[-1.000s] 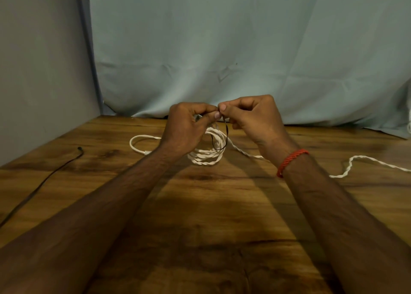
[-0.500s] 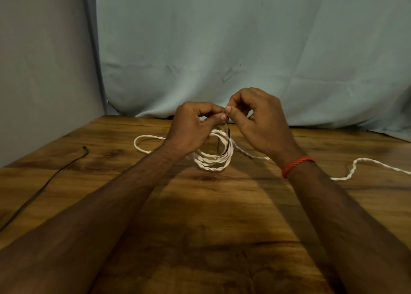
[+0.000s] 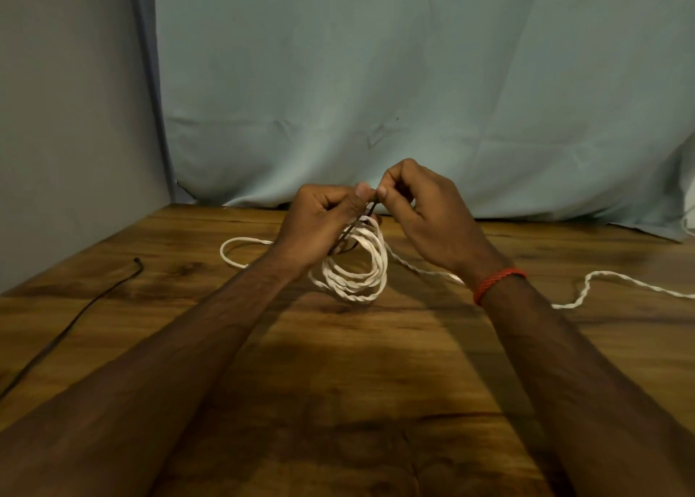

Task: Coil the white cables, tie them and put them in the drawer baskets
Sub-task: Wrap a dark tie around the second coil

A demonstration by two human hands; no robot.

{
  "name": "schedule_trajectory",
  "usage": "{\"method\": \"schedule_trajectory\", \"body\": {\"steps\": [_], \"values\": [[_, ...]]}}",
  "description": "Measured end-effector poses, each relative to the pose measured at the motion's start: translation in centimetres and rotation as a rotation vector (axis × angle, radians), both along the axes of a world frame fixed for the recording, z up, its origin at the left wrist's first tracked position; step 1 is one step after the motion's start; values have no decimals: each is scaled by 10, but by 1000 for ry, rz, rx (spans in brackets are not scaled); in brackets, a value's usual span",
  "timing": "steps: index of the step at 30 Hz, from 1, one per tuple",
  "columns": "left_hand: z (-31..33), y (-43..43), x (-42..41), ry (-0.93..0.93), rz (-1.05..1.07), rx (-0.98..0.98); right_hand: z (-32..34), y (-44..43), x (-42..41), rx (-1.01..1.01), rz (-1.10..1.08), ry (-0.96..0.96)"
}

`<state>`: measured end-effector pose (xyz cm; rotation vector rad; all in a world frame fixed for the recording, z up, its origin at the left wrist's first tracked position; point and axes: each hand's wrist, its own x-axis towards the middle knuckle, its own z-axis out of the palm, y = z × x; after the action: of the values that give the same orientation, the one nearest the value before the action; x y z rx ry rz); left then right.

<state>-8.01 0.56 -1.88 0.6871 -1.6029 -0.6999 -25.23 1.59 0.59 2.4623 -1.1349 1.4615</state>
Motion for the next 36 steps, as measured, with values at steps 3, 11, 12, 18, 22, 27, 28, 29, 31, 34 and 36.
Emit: {"method": "schedule_trajectory", "body": {"steps": [3, 11, 12, 18, 22, 27, 28, 29, 31, 34, 36], "values": [[1, 2, 2, 6, -8, -1, 2, 4, 4, 8, 35, -37], [4, 7, 2, -46, 22, 10, 11, 10, 3, 120, 100, -441], [4, 6, 2, -59, 23, 19, 13, 10, 2, 123, 101, -502], [6, 9, -1, -35, -56, 61, 17, 8, -3, 95, 114, -756], [8, 12, -2, -4, -92, 94, 22, 3, -9, 66, 98, -919], [8, 8, -4, -17, -109, 100, 31, -4, -31, 6, 40, -1174], [9, 9, -5, -20, -113, 94, 30, -5, -34, 4, 25, -1182], [9, 9, -6, -22, -122, 91, 28, -7, -35, 4, 14, -1188], [8, 9, -7, -14, -128, 104, 26, -10, -36, 20, 0, -1206], [8, 11, -6, -22, -115, 122, 22, -15, -38, 87, 1, -1255], [8, 11, -6, -20, -106, 113, 17, -18, -39, 162, 6, -1261]]}}
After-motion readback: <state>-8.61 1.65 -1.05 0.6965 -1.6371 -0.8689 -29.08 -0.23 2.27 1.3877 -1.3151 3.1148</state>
